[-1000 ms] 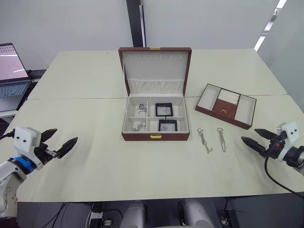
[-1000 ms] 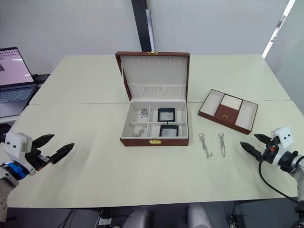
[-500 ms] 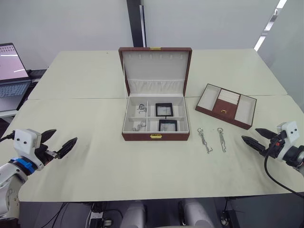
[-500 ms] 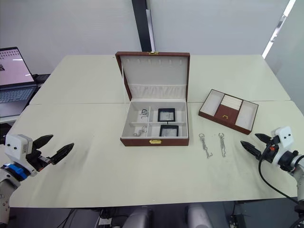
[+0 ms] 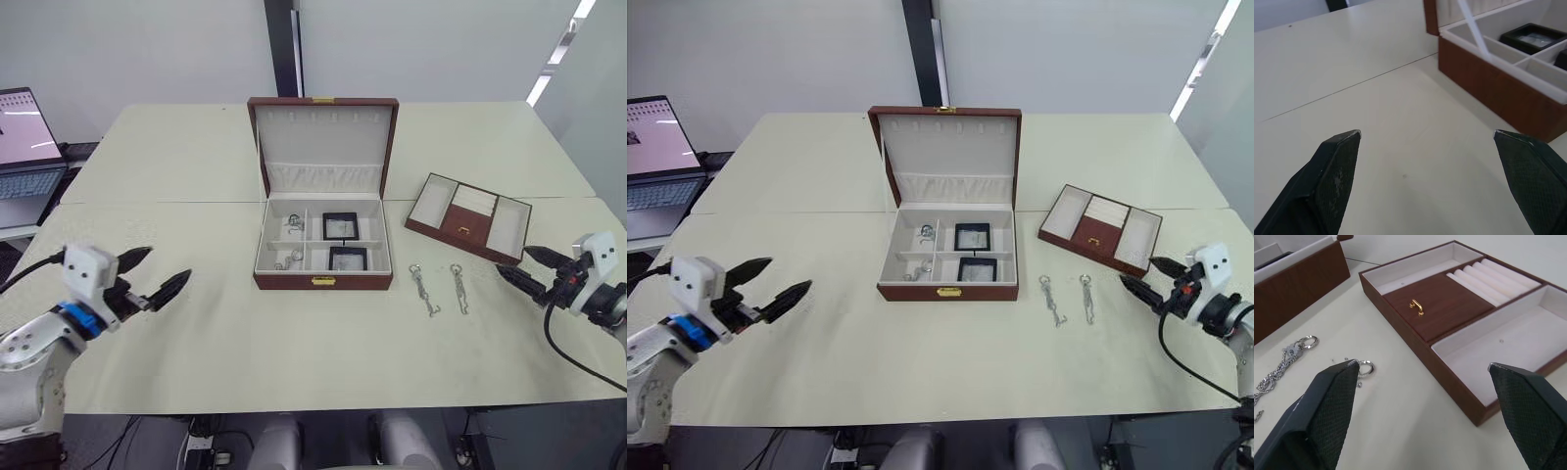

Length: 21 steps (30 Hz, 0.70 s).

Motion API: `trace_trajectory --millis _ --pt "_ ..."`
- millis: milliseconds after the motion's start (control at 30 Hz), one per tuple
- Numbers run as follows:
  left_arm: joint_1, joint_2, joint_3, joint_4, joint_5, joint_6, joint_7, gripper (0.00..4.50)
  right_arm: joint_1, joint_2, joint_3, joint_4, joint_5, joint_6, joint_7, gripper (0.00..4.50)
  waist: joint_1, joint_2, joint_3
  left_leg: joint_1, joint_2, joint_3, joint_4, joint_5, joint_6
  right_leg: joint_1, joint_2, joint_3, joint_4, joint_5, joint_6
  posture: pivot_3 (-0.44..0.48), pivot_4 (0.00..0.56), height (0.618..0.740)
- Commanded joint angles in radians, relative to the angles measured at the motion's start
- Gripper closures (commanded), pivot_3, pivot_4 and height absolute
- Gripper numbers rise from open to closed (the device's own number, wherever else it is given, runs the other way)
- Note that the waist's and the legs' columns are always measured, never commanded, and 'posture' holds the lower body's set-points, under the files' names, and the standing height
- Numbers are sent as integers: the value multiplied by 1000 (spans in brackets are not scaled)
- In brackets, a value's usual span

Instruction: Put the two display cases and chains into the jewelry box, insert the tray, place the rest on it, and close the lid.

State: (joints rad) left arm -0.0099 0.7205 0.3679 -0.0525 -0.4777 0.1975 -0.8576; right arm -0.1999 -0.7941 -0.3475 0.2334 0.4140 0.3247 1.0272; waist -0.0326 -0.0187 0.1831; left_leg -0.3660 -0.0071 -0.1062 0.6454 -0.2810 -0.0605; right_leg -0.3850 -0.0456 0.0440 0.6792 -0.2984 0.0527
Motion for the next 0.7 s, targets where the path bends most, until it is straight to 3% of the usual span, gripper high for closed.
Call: trace_trajectory --millis 33,400,700 --pt "-63 -16 -99 -133 -27 46 -16 0 -79 -69 54 -7 -12 15 68 20 0 0 0 0 0 0 0 0 0 0 0 0 0 0 0 0 150 740" --pt "-287 -129 -386 -221 -13 66 -115 0 -351 -124 300 248 -199 -101 193 20 -1 0 0 0 0 1 1 0 0 0 0 0 0 0 0 0 150 740" --pt "-335 -248 -483 -177 16 16 -133 0 -493 -74 382 544 -309 -240 208 20 -3 0 0 0 0 0 1 0 0 0 1 0 0 0 0 0 150 740"
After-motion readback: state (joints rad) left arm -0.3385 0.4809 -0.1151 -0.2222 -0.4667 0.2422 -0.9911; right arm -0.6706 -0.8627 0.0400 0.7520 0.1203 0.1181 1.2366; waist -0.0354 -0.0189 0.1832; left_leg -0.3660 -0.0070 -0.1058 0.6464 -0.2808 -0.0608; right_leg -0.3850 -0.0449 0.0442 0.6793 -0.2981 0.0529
